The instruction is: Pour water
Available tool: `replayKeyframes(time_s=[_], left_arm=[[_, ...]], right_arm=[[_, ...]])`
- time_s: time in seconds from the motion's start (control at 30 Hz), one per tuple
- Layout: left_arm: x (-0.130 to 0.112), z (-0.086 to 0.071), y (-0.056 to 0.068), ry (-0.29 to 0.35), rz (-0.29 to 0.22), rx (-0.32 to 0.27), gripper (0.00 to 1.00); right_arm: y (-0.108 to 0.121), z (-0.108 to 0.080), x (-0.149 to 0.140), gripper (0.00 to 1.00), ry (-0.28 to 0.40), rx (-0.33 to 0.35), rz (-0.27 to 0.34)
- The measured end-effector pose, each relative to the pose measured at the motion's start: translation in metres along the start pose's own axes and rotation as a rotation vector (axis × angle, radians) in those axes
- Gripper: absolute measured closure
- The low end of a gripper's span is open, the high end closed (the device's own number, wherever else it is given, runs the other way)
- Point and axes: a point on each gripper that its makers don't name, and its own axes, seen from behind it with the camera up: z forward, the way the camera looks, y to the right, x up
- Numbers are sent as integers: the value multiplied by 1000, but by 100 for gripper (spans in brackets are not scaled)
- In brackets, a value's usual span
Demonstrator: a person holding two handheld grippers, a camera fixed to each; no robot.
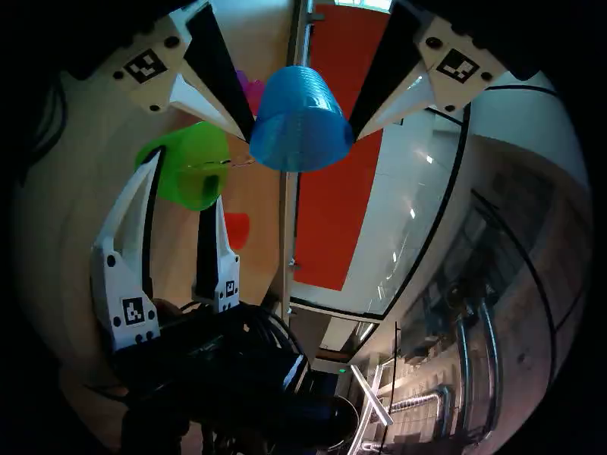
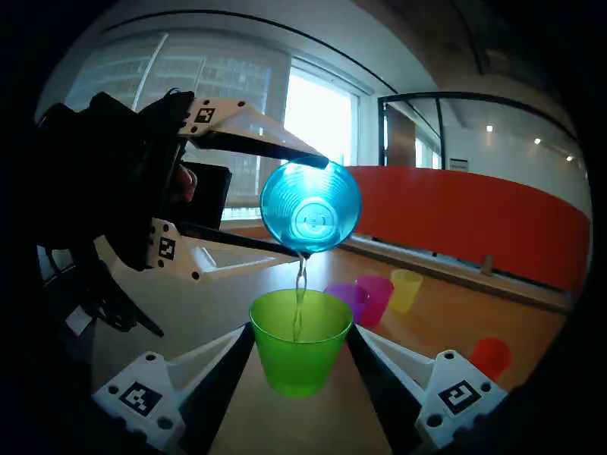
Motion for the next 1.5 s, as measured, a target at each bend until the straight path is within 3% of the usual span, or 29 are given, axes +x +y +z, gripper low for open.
replayKeyframes(time_s=[0.7,1.2,1.5], left_arm=[[-1,2,1,-2,57,12,12],[2,3,-7,0,94,21,13],[6,-3,-8,3,111,15,13]], right_arm=[[0,0,-2,9,0,-1,-2],[1,-1,-2,9,-1,-2,-6],[1,0,-2,9,2,-4,-4]])
